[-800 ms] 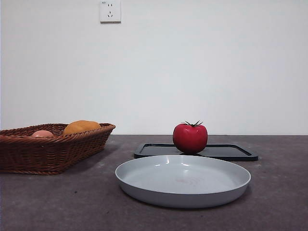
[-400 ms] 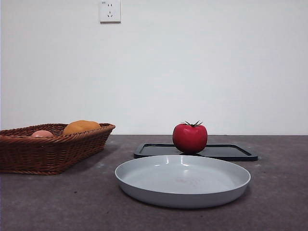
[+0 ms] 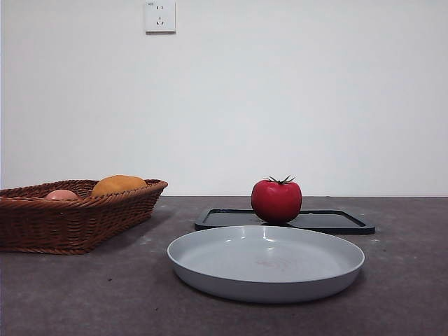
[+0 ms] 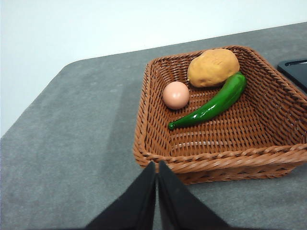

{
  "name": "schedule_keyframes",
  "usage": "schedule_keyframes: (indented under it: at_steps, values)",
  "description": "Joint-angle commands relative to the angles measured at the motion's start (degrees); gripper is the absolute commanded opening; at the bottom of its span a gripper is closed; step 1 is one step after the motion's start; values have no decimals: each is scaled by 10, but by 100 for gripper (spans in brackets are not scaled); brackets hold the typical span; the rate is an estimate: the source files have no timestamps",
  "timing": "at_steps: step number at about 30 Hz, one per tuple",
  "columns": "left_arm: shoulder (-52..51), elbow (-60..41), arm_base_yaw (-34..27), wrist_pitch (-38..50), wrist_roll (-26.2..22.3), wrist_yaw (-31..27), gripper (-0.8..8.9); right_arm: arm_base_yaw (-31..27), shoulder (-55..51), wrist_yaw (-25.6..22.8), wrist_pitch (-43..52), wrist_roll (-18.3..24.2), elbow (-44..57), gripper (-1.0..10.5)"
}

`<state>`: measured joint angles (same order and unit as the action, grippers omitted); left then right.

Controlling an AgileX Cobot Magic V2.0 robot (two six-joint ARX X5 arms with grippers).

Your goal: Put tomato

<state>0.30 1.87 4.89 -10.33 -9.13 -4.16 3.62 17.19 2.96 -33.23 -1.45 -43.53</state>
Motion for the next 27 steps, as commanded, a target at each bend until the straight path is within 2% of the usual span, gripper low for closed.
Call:
schedule_keyframes:
  at_steps: [1, 10, 14, 19, 27]
  values:
    - [-1, -10, 0, -7, 0, 0, 8, -20, -30, -1, 63, 6, 66, 7]
    - [-1, -10, 0, -7, 0, 0, 8, -44, -121, -2, 244, 0, 282, 6]
    - [-1, -10, 0, -7, 0, 0, 8, -45, -153, -27, 297, -3, 351, 6]
    - [-1, -10, 0, -7, 0, 0, 8, -45, -170, -80, 313, -17, 402, 7]
    - [-1, -10, 0, -7, 0, 0, 8, -46, -170, -91, 278, -24, 429, 6]
